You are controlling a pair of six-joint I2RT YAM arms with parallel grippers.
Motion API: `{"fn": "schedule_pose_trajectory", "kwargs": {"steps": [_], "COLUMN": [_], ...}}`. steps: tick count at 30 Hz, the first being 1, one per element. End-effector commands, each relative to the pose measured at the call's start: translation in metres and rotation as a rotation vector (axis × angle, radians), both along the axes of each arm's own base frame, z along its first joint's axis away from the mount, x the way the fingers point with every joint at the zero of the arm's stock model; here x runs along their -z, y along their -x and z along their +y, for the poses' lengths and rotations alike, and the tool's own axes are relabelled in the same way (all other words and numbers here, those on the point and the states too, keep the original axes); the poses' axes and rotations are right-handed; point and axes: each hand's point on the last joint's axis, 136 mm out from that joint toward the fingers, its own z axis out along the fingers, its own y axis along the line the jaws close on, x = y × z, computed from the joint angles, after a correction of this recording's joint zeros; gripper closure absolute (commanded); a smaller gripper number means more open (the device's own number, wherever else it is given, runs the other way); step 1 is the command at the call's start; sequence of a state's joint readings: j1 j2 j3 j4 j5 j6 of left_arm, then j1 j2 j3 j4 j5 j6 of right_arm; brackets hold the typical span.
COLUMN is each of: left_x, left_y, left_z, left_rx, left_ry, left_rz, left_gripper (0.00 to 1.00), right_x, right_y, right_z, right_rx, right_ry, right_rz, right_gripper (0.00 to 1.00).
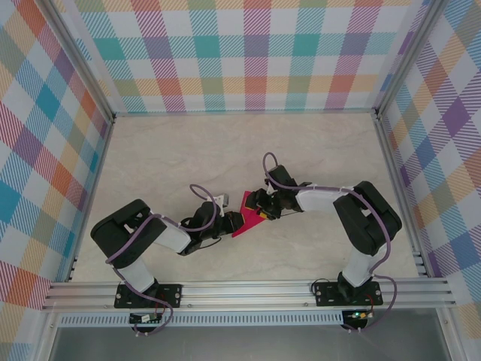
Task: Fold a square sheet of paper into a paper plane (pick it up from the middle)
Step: Turn over the paper at the center of the table, then fourth fold the wing at the center of the table.
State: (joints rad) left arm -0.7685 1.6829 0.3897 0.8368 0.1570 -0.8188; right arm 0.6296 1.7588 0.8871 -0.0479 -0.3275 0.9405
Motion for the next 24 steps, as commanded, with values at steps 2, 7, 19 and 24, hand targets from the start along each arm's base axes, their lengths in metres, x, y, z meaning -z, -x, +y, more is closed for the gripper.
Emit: {"fn": "schedule_pose_trajectory", "kwargs": {"steps": [2,7,19,24], "left_x": [-0.006,-0.006,-0.038,-0.058], "left_y": [-0.004,-0.003,-0.009,-0.005], "left_z": [0.001,0.002,0.041,0.021], "left_rx": [-0.01,-0.005,-0.083,0.004], "left_ry": [0.012,0.017,-0.102,-0.027], "left_rz": [0.014,0.025,-0.054,-0.058], "left_gripper": [0.85,0.8,0.62,0.64], "right_x": [0.022,0.035,0.049,0.053], "right_y": [0.007,0.011,0.019,0.021], "right_z": [-0.012,-0.021,-0.033,-0.039], "right_rx": [-0.011,0.0,-0.008,0.007], "right_ry": [0.104,0.178,0.277,0.329], "right_rz": [0.062,0.103,0.152,0.182], "right_gripper": [0.46,0.46,0.46,0.43]}}
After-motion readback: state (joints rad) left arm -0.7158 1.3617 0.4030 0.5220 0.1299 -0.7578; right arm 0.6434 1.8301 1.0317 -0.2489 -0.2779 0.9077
